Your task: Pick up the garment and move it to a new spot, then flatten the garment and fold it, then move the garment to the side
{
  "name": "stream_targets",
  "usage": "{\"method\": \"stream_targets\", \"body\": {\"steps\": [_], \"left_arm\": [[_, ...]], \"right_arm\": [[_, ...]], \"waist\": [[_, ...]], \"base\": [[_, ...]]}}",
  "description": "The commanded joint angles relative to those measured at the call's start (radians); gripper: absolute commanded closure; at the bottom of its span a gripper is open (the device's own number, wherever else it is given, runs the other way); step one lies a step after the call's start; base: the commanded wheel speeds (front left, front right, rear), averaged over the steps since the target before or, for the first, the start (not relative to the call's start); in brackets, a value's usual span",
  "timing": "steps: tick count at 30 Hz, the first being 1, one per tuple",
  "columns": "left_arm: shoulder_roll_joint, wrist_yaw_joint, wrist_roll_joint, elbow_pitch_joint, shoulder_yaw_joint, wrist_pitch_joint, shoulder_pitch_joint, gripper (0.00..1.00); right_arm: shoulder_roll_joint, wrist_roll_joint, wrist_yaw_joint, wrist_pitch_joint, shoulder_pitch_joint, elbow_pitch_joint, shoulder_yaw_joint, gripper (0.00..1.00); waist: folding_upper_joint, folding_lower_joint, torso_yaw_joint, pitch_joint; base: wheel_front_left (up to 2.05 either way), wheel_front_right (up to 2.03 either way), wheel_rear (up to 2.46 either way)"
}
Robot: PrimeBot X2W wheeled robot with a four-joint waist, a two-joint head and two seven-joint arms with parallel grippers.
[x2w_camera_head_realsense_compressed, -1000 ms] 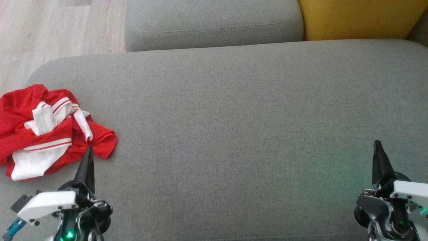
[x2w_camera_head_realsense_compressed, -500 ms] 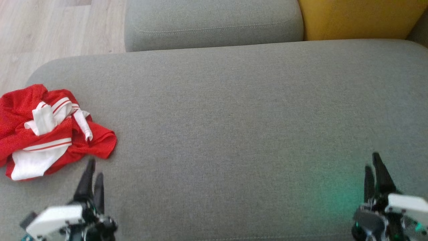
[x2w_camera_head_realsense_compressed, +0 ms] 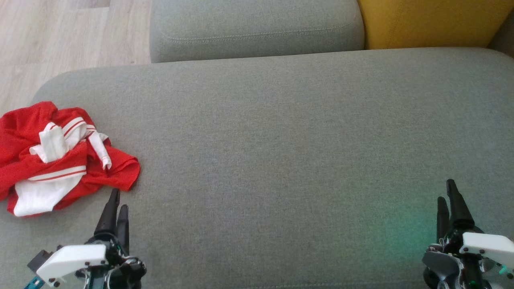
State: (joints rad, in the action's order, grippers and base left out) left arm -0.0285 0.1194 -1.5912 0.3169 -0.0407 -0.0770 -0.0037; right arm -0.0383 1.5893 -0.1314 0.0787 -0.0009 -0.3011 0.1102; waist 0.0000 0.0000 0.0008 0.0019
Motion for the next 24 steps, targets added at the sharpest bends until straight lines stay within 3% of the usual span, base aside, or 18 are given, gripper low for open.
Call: {"method": "stream_targets", "body": {"steps": [1, 24], "left_arm": [[-0.018, 0.004, 0.022, -0.044, 0.008, 0.013, -0.053, 0.00], [-0.025, -0.016, 0.432, -0.149, 0.051, 0.085, -0.075, 0.00]], "right_arm": [[-0.021, -0.027, 0.000, -0.015, -0.043, 0.045, -0.008, 0.00], [-0.050, -0.386, 0.000, -0.078, -0.045, 0.158, -0.048, 0.00]], "waist": [[0.0000, 0.0000, 0.000, -0.001], [0.0000, 0.0000, -0.006, -0.012]], "base": [[0.00, 0.00, 0.00], [0.00, 0.00, 0.00]]}}
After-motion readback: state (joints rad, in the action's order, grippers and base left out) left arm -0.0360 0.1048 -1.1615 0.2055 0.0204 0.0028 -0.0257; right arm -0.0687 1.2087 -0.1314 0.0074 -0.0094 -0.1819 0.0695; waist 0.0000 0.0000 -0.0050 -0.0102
